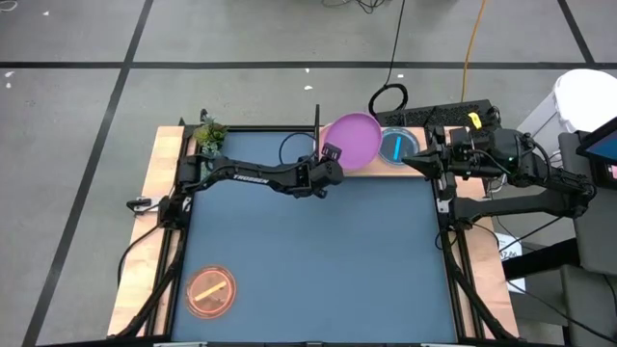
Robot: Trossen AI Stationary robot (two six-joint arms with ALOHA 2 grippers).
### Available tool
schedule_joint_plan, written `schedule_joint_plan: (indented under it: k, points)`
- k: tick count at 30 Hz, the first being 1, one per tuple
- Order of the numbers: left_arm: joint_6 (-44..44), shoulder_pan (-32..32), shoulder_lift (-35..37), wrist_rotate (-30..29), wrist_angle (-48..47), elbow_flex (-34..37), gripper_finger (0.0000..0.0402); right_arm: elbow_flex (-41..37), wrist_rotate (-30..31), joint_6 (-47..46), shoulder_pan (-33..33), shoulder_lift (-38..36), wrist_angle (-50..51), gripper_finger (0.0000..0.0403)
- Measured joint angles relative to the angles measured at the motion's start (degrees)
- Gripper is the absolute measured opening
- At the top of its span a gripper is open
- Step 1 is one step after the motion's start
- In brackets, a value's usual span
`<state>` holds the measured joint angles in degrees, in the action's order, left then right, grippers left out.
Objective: Place and stack plates onto a shelf
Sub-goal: Stack the purple plate on top of the orange plate on the shelf
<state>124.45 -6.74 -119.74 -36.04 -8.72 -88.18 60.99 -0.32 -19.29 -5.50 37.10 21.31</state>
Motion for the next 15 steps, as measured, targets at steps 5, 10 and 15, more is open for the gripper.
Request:
schedule_joint_plan:
  k: [5,10,15]
  points:
    - [-0.01,-0.06,0.0,0.45,1.6,0.02,0.0034,-0.01,-0.02,0.0,-0.01,-0.02,0.0,0.0]
    - [-0.47,-0.15,0.0,0.4,1.53,0.02,0.0034,-0.02,-0.08,0.0,-0.02,-0.02,0.01,0.0]
    - [-1.65,-0.15,0.0,0.25,1.52,0.02,0.0034,-0.02,-0.24,0.02,-0.02,-0.02,0.0,0.0]
